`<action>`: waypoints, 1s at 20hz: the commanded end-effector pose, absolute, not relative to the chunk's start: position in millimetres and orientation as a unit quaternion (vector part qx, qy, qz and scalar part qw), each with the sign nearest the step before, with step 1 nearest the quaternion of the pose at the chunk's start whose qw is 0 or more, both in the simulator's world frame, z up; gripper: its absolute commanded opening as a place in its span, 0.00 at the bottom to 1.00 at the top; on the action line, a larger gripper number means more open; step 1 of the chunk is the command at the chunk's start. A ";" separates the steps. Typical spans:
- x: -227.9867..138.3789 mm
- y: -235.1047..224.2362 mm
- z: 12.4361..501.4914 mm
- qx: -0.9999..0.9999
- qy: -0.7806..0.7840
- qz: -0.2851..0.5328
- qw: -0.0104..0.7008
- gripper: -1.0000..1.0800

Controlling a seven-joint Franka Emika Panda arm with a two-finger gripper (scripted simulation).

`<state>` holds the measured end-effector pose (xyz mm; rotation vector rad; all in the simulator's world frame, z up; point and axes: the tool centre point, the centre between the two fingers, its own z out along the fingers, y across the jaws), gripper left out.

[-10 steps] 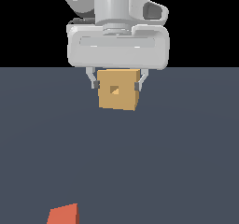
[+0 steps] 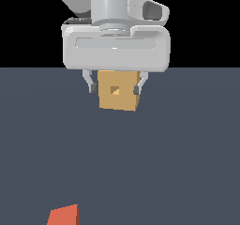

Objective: Insert the peg into the horizontal hole in a box.

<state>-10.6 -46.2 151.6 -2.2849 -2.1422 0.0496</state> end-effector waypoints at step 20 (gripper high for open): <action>-41.9 -208.2 103.4 -0.670 -0.743 0.007 0.001 0.96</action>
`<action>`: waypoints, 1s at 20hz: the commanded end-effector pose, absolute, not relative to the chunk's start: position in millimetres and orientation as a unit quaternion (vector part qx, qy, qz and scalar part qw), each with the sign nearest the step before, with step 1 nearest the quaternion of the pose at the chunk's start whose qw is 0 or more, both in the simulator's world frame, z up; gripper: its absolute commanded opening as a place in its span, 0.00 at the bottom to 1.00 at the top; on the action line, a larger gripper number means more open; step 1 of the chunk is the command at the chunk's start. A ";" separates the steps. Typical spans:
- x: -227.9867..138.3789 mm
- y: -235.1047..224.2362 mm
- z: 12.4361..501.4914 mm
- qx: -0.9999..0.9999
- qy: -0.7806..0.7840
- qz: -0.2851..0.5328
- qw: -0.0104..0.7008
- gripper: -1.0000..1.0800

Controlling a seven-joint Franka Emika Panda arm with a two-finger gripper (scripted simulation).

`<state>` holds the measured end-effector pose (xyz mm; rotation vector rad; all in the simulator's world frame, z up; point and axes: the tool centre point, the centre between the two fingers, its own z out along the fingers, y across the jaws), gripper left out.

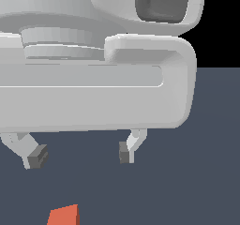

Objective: Insert the peg into the horizontal hole in a box.

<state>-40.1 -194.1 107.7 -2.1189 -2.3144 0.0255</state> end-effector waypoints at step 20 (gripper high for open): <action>-39.6 -328.4 66.5 -0.622 -0.783 0.000 0.000 0.96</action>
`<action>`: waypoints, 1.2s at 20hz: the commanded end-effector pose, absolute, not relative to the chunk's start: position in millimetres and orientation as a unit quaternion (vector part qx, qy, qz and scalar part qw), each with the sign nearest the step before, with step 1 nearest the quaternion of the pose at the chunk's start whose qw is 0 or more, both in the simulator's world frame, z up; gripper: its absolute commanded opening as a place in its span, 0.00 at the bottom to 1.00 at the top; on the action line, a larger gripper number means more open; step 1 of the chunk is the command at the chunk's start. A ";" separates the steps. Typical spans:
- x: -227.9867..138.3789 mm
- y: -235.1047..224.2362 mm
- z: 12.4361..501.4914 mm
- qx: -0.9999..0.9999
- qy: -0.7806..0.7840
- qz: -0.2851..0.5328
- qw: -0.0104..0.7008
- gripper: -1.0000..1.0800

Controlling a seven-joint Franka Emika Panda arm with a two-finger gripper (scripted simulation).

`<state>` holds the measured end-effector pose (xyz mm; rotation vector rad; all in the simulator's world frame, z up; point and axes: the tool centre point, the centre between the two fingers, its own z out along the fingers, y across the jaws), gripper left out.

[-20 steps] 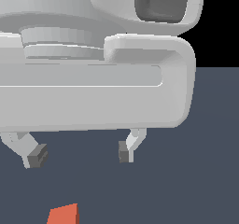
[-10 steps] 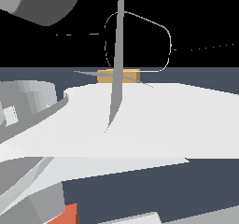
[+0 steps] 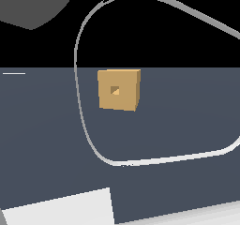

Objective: Insert the peg into the horizontal hole in a box.

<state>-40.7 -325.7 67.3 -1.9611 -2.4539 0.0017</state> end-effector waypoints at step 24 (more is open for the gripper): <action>-38.3 -331.7 15.5 -0.621 -0.784 0.000 0.000 0.00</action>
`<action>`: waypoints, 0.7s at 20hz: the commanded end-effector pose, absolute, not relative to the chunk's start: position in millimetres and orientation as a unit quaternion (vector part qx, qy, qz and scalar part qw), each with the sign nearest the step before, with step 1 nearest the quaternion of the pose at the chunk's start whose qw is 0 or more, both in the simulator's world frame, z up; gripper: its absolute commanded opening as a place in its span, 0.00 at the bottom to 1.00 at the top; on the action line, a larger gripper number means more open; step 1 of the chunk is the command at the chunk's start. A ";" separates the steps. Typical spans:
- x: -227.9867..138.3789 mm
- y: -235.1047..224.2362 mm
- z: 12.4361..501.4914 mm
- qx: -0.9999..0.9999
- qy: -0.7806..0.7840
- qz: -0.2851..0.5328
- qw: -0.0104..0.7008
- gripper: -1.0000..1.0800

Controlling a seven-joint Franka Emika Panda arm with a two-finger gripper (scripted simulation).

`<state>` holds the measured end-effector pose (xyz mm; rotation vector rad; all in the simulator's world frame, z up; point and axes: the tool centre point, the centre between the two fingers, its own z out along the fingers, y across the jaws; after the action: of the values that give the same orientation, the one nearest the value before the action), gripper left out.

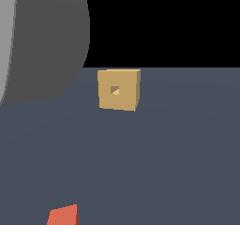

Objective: Insert the peg into the horizontal hole in a box.

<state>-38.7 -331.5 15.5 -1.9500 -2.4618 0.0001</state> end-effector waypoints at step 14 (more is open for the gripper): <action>-39.7 -327.1 16.2 -0.623 -0.782 0.000 0.000 0.00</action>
<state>-39.7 -329.3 15.5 -1.9543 -2.4583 0.0004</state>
